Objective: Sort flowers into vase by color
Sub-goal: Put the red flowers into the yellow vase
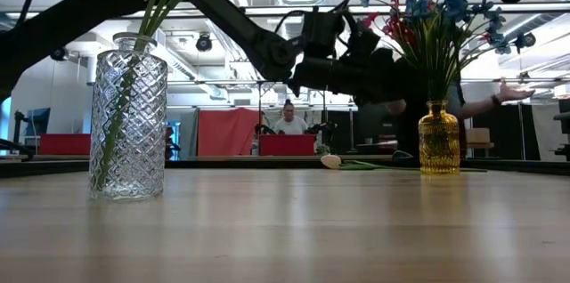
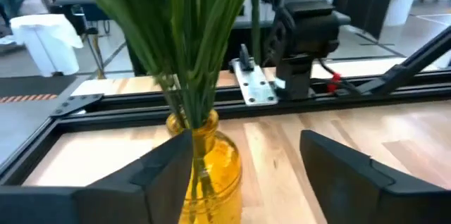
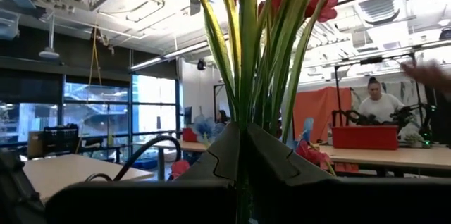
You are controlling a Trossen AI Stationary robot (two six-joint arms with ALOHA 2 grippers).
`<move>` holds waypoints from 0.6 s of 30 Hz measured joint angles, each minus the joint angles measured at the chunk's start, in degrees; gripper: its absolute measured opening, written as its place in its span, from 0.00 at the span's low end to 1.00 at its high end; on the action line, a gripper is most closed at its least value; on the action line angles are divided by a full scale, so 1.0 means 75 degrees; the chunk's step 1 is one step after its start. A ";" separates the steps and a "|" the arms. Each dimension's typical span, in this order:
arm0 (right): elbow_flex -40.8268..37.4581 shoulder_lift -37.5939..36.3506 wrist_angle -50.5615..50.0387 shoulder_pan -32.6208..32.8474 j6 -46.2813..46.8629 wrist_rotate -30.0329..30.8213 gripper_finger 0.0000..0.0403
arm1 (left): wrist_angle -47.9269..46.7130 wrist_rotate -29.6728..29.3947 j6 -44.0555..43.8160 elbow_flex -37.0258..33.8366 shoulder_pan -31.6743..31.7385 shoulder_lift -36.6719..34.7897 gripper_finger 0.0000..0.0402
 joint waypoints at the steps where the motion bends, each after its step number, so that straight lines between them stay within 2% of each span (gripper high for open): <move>1: 0.0000 0.0015 0.0009 -0.0012 -0.0005 0.0003 0.03 | 0.0007 -0.0024 -0.0001 0.0000 0.0000 0.0019 0.63; 6: 0.0000 0.0021 0.0002 -0.0041 -0.0012 0.0006 0.03 | 0.0327 -0.0102 -0.0143 0.0003 0.0011 0.0144 0.69; 13: 0.0000 0.0030 -0.0054 -0.0041 -0.0020 0.0029 0.03 | 0.1256 -0.0133 -0.0695 0.0003 0.0009 0.0675 0.73; 18: 0.0000 0.0079 -0.0088 -0.0041 -0.0033 0.0038 0.03 | 0.1912 -0.0496 -0.1102 0.0003 0.0015 0.0812 0.75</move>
